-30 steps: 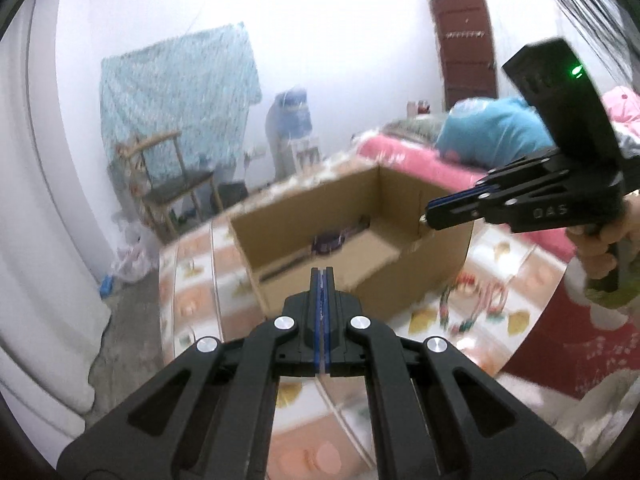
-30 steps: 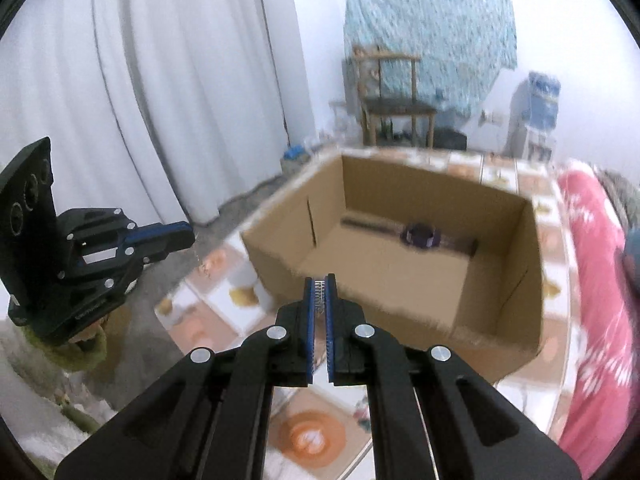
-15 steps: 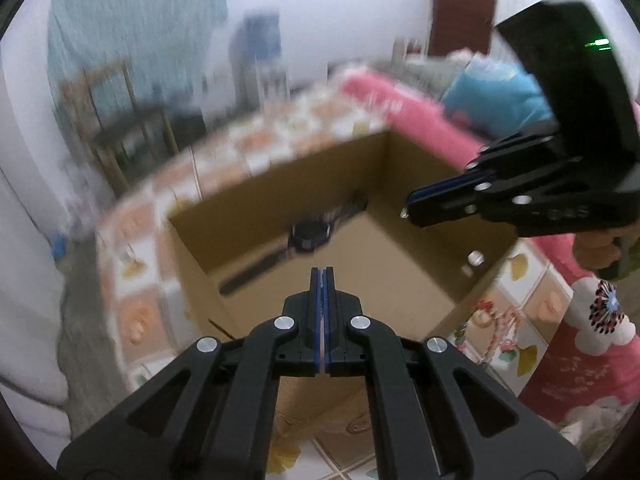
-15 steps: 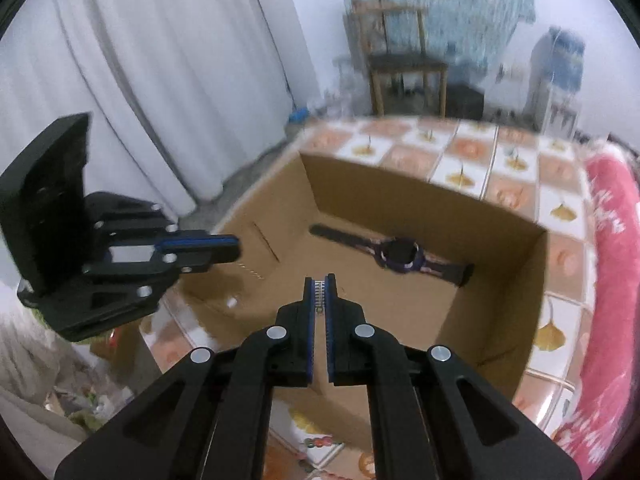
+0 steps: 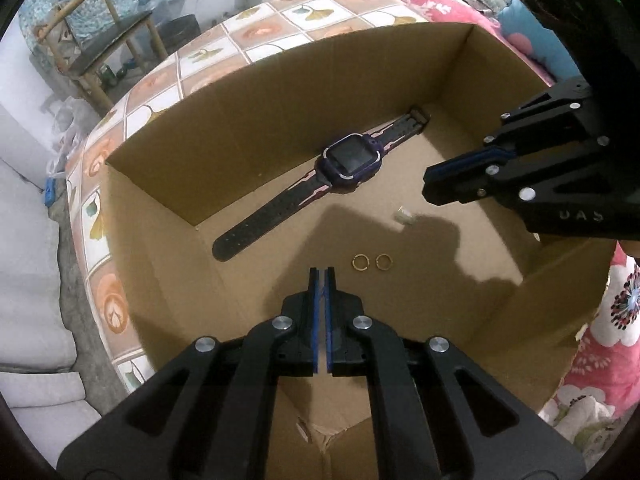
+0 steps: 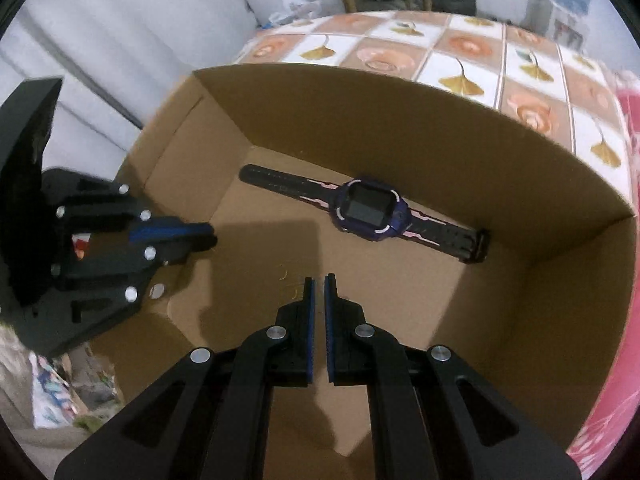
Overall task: Organize jewelry
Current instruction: 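Open both grippers to drop the chain and clasp into the box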
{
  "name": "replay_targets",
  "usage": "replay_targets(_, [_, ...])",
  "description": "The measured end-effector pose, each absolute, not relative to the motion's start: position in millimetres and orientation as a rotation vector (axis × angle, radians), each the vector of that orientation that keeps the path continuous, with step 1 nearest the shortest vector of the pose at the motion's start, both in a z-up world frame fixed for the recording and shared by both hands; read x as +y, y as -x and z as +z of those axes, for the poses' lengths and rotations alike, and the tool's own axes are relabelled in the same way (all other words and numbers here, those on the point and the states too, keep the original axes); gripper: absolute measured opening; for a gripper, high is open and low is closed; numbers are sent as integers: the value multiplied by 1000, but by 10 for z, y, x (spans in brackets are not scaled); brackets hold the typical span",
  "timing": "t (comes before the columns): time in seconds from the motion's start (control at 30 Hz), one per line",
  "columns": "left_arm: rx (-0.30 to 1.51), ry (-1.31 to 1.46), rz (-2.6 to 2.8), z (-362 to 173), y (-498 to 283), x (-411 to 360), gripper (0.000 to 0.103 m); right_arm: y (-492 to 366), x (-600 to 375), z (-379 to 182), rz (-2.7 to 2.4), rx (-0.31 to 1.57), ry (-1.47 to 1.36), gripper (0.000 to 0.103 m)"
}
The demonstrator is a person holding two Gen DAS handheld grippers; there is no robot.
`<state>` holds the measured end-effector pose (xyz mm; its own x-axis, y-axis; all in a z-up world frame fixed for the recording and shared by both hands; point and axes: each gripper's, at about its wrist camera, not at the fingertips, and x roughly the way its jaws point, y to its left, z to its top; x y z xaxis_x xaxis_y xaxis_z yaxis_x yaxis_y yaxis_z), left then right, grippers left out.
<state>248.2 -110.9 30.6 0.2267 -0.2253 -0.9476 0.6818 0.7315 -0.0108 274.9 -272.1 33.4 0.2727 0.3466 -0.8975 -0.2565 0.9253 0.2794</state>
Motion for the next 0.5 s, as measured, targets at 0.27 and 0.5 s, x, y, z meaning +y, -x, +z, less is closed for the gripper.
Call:
replay_targets(0.27, [1162, -453, -645, 370, -2552, -1086, 16, -2713, -2836, 450, 380, 1186, -112, 11])
replay_targets(0.5, [1033, -412, -655, 727, -2407, -964, 42, -2331, -3030, 939, 360, 1021, -114, 40])
